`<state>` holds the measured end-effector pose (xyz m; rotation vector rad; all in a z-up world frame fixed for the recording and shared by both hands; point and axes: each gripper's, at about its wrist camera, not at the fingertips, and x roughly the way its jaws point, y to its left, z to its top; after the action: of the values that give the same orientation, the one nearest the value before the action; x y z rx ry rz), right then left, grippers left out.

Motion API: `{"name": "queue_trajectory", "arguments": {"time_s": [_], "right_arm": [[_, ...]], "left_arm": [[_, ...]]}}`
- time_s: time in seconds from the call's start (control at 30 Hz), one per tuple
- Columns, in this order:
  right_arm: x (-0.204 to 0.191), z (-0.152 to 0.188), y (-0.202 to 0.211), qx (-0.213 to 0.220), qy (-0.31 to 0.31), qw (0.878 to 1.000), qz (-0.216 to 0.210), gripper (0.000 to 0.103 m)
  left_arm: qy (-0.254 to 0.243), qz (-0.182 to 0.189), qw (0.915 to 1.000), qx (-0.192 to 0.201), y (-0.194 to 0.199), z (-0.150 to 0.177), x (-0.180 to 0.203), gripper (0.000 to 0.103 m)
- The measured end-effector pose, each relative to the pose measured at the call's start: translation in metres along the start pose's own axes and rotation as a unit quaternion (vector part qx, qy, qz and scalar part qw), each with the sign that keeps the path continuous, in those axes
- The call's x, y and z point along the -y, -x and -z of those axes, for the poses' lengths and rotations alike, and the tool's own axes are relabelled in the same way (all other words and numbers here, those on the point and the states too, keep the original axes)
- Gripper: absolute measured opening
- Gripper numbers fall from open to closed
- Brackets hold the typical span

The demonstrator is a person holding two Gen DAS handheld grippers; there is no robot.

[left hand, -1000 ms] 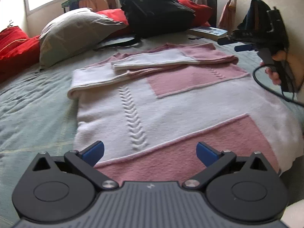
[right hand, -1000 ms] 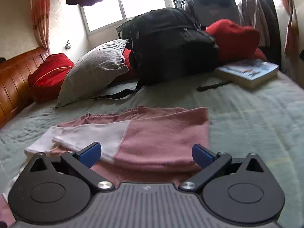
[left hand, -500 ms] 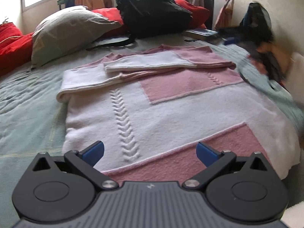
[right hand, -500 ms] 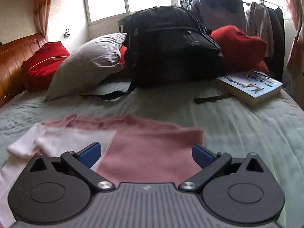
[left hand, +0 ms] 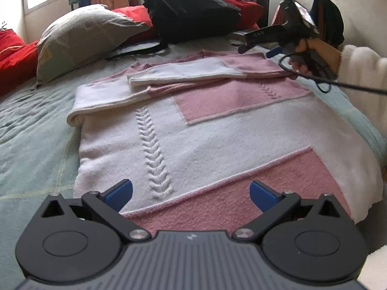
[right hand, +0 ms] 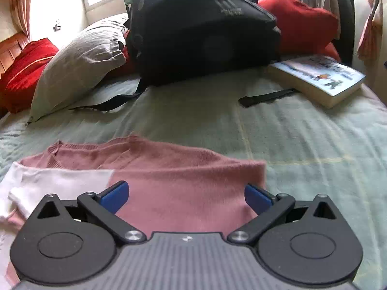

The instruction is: Fold clothes

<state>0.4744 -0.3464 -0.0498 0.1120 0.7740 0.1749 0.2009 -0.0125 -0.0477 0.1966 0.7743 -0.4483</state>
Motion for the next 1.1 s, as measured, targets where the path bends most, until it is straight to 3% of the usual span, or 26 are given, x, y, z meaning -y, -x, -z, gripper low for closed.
{"name": "queue_trajectory", "arguments": {"time_s": [0.3, 0.47, 0.6, 0.73, 0.8, 0.83, 1.1], "right_arm": [[-0.048, 0.038, 0.099, -0.005, 0.06, 0.998, -0.027, 0.103], [-0.072, 0.097, 0.136, -0.02, 0.07, 0.995, -0.067, 0.103], [-0.092, 0.144, 0.147, -0.032, 0.083, 0.992, -0.086, 0.103], [-0.107, 0.183, 0.137, -0.049, 0.1, 0.991, -0.08, 0.103], [-0.114, 0.199, 0.139, -0.018, 0.126, 0.99, -0.063, 0.103], [-0.114, 0.202, 0.14, -0.013, 0.128, 0.99, -0.06, 0.103], [-0.109, 0.229, 0.162, 0.013, 0.124, 0.992, -0.034, 0.103]], "left_arm": [[-0.031, -0.003, 0.9992, 0.024, 0.027, 0.008, 0.019, 0.102], [-0.047, 0.03, 0.9972, 0.05, 0.028, 0.015, 0.024, 0.102], [-0.049, 0.048, 0.9964, 0.05, 0.016, 0.016, 0.025, 0.102], [-0.014, 0.065, 0.997, 0.04, -0.007, 0.022, 0.017, 0.102], [-0.001, 0.072, 0.9971, 0.027, -0.018, 0.026, 0.014, 0.102], [-0.005, 0.068, 0.9969, 0.04, -0.016, 0.029, 0.016, 0.102], [-0.022, 0.065, 0.9973, 0.026, 0.01, 0.053, 0.026, 0.102]]}}
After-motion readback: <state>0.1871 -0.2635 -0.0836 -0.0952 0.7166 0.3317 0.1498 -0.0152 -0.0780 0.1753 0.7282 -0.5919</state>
